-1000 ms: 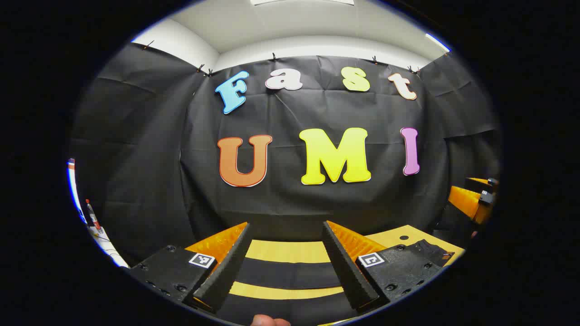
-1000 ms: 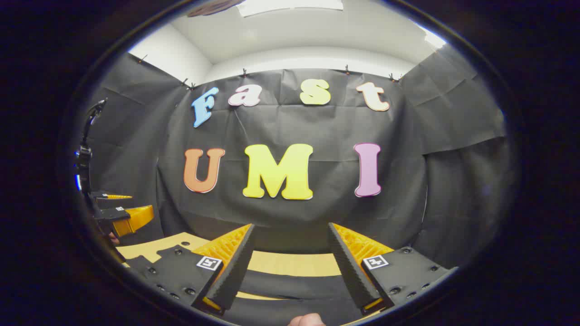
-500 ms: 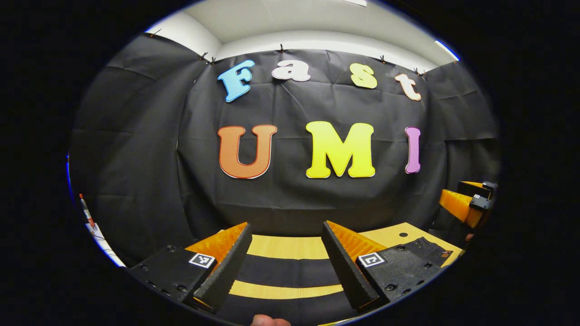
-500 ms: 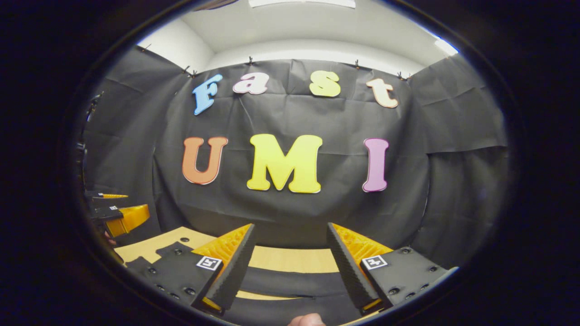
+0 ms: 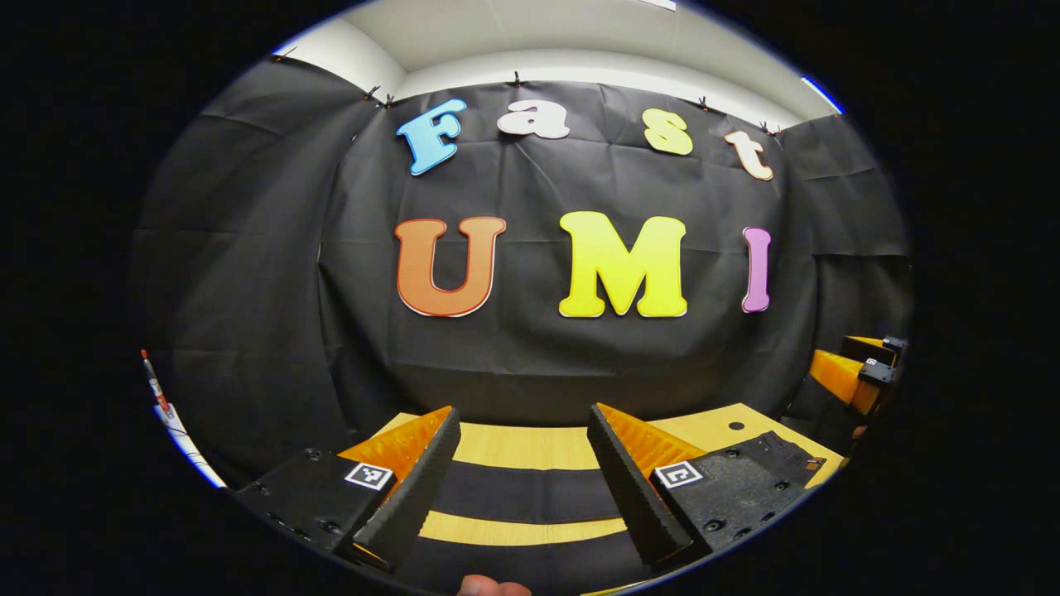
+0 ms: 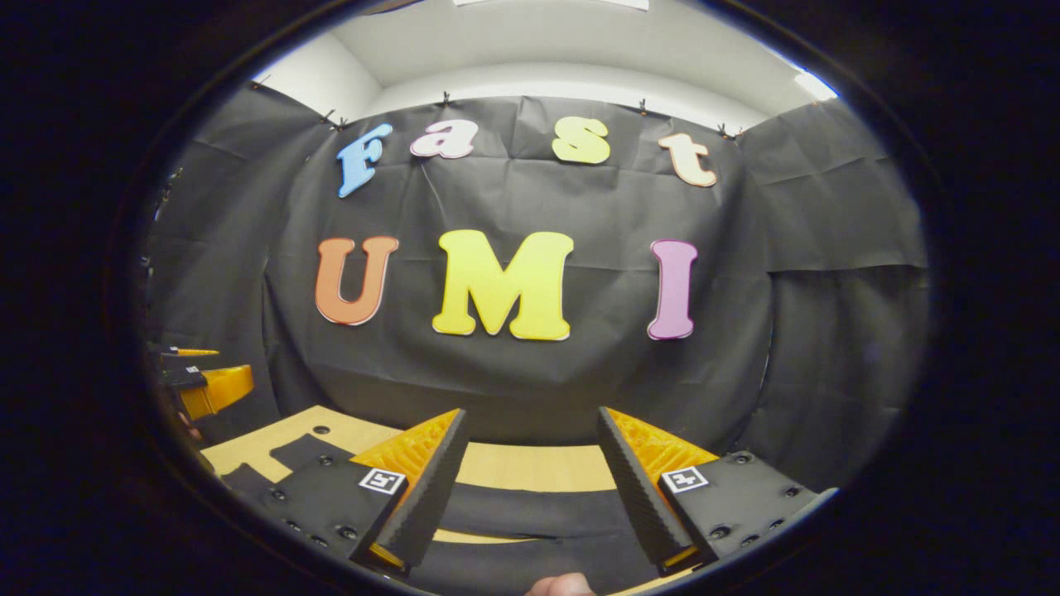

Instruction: Grasp the waist and the cuffs of the jeans and fold them to make the two legs overlap; first hold the waist and fold one-third of the jeans toward the cuffs, then hold the cuffs and fold the remaining one-third in the same direction to finish folding.

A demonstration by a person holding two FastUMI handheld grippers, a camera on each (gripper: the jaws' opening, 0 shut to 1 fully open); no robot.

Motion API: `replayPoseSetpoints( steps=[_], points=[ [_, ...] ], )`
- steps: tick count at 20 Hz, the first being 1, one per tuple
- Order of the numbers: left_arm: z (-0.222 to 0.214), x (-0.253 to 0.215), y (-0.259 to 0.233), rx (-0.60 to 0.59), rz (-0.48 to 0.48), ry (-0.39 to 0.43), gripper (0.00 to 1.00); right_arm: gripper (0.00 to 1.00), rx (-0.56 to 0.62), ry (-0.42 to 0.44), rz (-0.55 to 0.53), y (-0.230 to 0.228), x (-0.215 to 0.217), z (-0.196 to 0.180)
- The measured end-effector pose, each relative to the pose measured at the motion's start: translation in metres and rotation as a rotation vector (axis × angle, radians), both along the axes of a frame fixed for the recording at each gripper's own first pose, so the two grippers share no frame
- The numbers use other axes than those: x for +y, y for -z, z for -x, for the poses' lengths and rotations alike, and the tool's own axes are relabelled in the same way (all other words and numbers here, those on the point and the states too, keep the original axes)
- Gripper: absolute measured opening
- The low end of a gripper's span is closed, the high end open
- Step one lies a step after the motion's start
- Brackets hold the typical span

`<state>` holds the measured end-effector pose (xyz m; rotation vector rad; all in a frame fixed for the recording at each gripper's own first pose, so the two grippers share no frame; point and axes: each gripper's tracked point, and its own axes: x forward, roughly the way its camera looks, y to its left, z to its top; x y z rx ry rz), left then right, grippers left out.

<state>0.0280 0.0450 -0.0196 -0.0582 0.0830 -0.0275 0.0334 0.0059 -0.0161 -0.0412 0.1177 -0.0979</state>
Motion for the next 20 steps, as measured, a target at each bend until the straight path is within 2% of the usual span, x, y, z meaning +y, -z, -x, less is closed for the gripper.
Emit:
replayPoseSetpoints(
  steps=[4, 8, 11, 13, 16, 18, 20],
  points=[
    [0.000, 0.037, 0.026, 0.072, 0.037, -0.084, 0.99, 0.93, 0.037, 0.079, 0.002, 0.009, -0.052, 0.000],
    [0.012, 0.081, 0.064, 0.182, 0.110, -0.182, 0.99, 0.93, 0.088, 0.212, 0.013, 0.026, -0.132, 0.006],
    [0.028, 0.105, 0.103, 0.304, 0.213, -0.242, 0.98, 0.94, 0.172, 0.260, -0.013, 0.050, -0.176, 0.018],
    [0.049, 0.116, 0.138, 0.397, 0.333, -0.297, 0.98, 0.94, 0.252, 0.285, -0.072, 0.076, -0.199, 0.032],
    [0.096, 0.132, 0.188, 0.551, 0.492, -0.384, 0.99, 0.96, 0.399, 0.332, -0.253, 0.132, -0.231, 0.056],
    [0.121, 0.126, 0.217, 0.638, 0.650, -0.427, 0.99, 0.94, 0.506, 0.391, -0.368, 0.171, -0.251, 0.083],
    [0.143, 0.123, 0.238, 0.706, 0.829, -0.499, 0.99, 0.98, 0.573, 0.449, -0.488, 0.202, -0.264, 0.097]
  ],
)
